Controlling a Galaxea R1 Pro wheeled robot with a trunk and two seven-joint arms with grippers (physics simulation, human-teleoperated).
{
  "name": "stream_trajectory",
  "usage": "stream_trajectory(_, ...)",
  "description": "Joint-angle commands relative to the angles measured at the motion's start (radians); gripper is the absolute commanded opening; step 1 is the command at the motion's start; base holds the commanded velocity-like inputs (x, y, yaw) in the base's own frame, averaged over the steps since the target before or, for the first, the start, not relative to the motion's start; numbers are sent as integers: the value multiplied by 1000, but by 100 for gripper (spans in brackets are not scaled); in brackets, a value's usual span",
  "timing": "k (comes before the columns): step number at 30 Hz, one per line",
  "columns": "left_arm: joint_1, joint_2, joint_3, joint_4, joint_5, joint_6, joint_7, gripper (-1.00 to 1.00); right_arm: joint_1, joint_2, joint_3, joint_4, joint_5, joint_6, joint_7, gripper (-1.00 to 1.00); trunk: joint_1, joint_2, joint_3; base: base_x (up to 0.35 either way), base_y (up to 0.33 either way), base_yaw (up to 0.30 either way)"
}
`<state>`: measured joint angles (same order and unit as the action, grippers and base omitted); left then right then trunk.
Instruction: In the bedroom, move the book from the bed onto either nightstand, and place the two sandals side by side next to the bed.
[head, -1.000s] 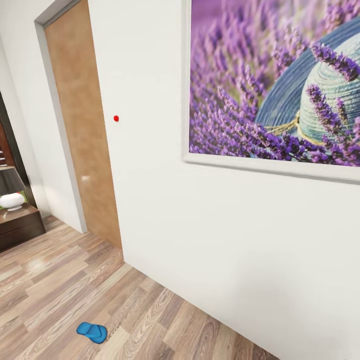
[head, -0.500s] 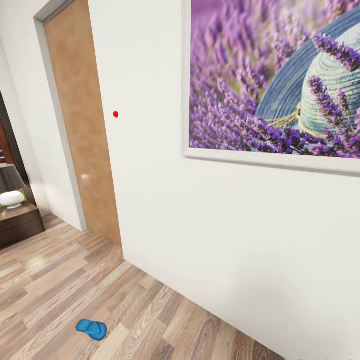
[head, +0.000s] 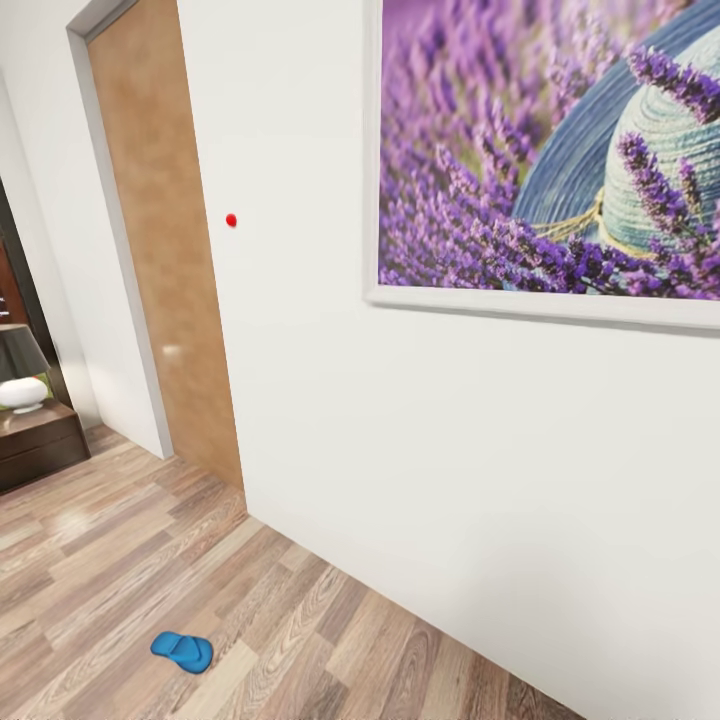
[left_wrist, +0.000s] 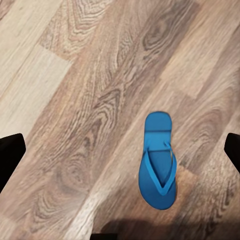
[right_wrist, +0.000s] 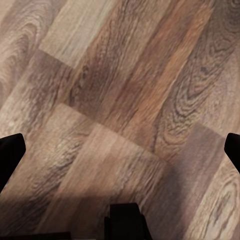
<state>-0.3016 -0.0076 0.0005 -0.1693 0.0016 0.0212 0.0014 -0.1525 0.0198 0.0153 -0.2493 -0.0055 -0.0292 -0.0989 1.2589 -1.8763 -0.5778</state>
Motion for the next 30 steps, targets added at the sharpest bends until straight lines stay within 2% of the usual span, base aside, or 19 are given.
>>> stream_trajectory(1, 0, 0, 0, -1, 0, 2, 0, 100, -1, 0, 2, 1, -1, -3, -4, 100, 4, -8, -4, 0, 0, 0)
stream_trajectory(16, -1, -1, 0, -4, 1, 1, -5, 100, 0, -1, 2, 0, -1, -3, -4, 100, 61, -113, -51, 0, 0, 0)
stream_trajectory(30, -1, 0, -2, -46, 0, 2, -6, 100, -1, 1, 2, -16, 1, -2, -4, 100, 115, -211, -95, 0, 0, 0)
